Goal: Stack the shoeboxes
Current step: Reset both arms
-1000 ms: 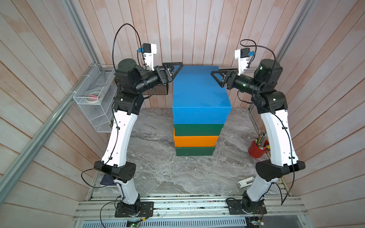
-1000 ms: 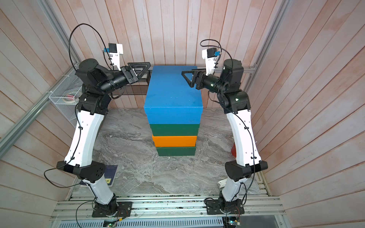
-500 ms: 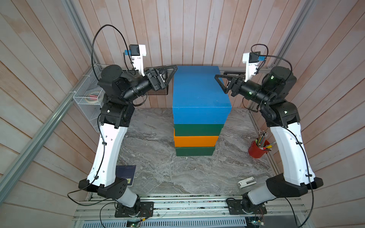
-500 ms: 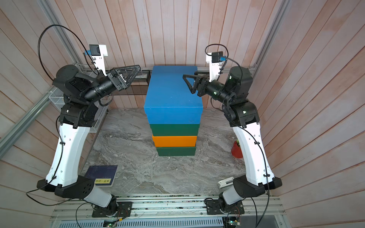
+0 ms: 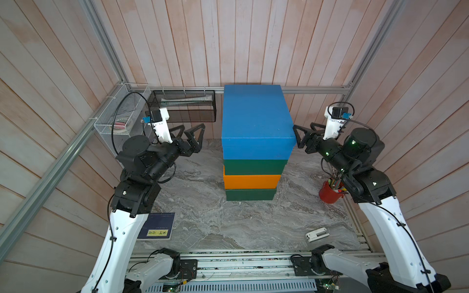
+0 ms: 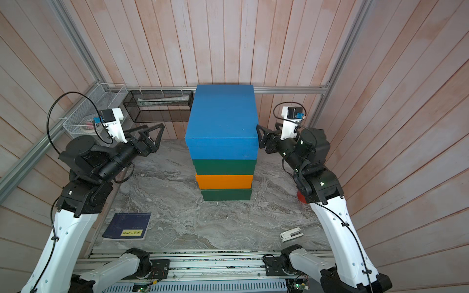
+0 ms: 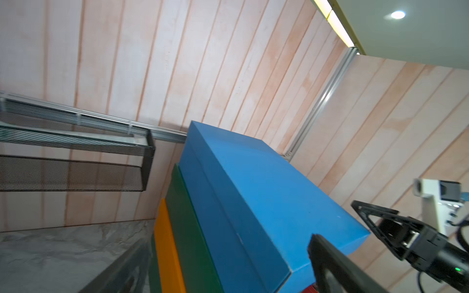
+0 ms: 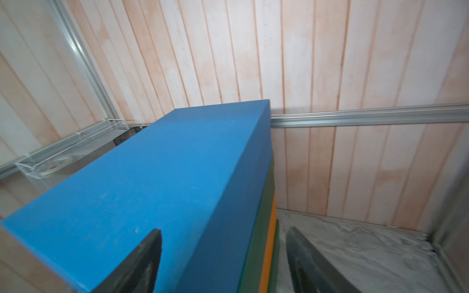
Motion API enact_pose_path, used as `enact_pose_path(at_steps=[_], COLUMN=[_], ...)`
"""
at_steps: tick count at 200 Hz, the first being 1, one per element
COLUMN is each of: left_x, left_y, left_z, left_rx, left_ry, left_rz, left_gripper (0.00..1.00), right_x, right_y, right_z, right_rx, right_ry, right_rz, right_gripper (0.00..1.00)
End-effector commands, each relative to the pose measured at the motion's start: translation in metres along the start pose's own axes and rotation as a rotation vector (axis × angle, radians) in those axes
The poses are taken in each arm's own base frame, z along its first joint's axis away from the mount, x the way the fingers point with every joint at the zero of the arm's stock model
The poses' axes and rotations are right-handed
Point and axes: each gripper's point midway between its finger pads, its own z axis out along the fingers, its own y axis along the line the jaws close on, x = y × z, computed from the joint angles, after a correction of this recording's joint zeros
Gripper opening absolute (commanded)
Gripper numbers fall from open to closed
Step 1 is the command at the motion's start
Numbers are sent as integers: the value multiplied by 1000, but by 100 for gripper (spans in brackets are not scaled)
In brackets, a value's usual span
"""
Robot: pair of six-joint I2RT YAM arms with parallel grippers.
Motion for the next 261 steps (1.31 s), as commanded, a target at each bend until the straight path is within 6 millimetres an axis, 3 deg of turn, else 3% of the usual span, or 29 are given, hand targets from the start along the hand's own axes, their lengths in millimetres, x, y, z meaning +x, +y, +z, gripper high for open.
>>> enact_pose_path(at_steps=[1,25,46,58,79,100,135,153,173,195,213,261], left_x=[35,80,107,112,108,109,133,140,146,161,174,222], left_y=[54,90,110,112,110,115,130,136,135,140,155,191], left_z=[-6,-15,-22,-24,-24,-21,-15,-13,-8,-9,-18,-40], left_rx=[-238,-375,-444,-437,-420,-442,-491,-509,-464,-433,-482,-579], left_ry=[35,114,140,122,82,80,140,139,103,58,16,-20], left_rz=[41,39,42,45,50,45,22,10,30,98,124,225], left_gripper=[100,100,100,100,100,100,100,100,100,100,100,100], right_x=[20,57,87,92,76,76,133,164,182,192,195,250], right_y=[-41,-64,-76,-72,-68,-76,-99,-97,-96,-112,-122,-155], right_z=[-3,-8,-10,-12,-18,-12,5,13,16,6,0,-14], right_rx=[219,317,362,321,307,358,453,411,383,465,497,585], right_ry=[-13,17,59,34,-37,-21,135,191,192,148,73,90], right_rz=[-30,-38,-53,-61,-37,-32,-38,-61,-49,-24,-45,-67], right_gripper=[98,98,98,98,98,98,98,98,98,98,98,98])
